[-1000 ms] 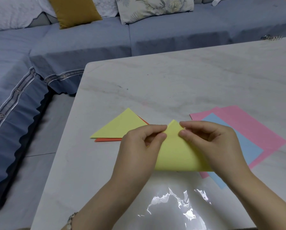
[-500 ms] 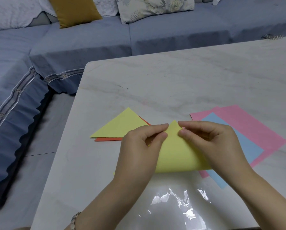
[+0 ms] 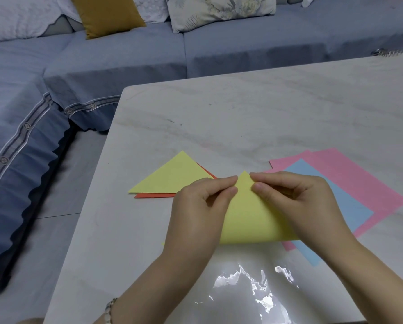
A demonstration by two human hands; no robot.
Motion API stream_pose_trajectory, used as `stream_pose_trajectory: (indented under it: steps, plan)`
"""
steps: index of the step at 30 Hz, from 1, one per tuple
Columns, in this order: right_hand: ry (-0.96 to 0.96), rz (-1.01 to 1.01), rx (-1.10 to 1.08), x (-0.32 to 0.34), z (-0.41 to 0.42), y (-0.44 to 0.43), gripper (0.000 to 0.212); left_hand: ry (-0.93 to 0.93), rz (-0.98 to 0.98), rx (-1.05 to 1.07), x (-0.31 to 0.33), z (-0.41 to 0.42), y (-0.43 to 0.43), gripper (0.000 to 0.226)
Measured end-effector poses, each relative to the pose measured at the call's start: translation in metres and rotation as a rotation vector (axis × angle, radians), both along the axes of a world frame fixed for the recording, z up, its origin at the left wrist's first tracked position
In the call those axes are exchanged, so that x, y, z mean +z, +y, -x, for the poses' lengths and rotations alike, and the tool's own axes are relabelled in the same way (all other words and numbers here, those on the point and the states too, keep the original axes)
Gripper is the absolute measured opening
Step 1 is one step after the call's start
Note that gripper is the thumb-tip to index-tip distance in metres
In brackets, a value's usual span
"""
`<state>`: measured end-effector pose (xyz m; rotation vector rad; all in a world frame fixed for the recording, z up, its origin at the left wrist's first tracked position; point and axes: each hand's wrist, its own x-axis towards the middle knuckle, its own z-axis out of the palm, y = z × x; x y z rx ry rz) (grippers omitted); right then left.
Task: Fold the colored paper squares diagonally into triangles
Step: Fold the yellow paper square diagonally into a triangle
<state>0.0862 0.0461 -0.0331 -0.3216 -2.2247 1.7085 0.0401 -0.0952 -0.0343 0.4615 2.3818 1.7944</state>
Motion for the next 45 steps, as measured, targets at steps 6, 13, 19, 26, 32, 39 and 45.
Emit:
stream_pose_trajectory:
  steps: [6, 13, 19, 26, 32, 39, 45]
  plan:
    - [-0.053, 0.000, 0.019, -0.001, 0.005, 0.002, 0.023, 0.006, 0.027, -0.017, -0.006, 0.001, -0.001, 0.021]
    - [-0.265, -0.226, 0.353, -0.004, 0.050, 0.009, 0.018, 0.066, 0.143, -0.014, -0.024, 0.017, -0.009, 0.019]
    - [-0.381, -0.184, 0.367, -0.051, 0.094, 0.001, 0.017, 0.031, 0.393, 0.066, -0.060, 0.050, -0.011, 0.021]
    - [-0.405, -0.311, 0.315, -0.080, 0.109, -0.006, 0.004, -0.018, 0.532, 0.048, -0.089, 0.064, -0.008, 0.024]
    - [-0.432, -0.388, 0.322, -0.090, 0.111, -0.005, 0.008, 0.026, 0.584, 0.033, -0.099, 0.064, -0.006, 0.028]
    - [-0.434, -0.407, 0.310, -0.097, 0.113, -0.002, 0.006, 0.453, 0.668, -0.126, -0.118, 0.036, -0.017, 0.031]
    - [-0.420, -0.430, 0.320, -0.097, 0.114, -0.003, 0.004, 0.522, 0.853, -0.401, -0.140, 0.014, -0.043, 0.054]
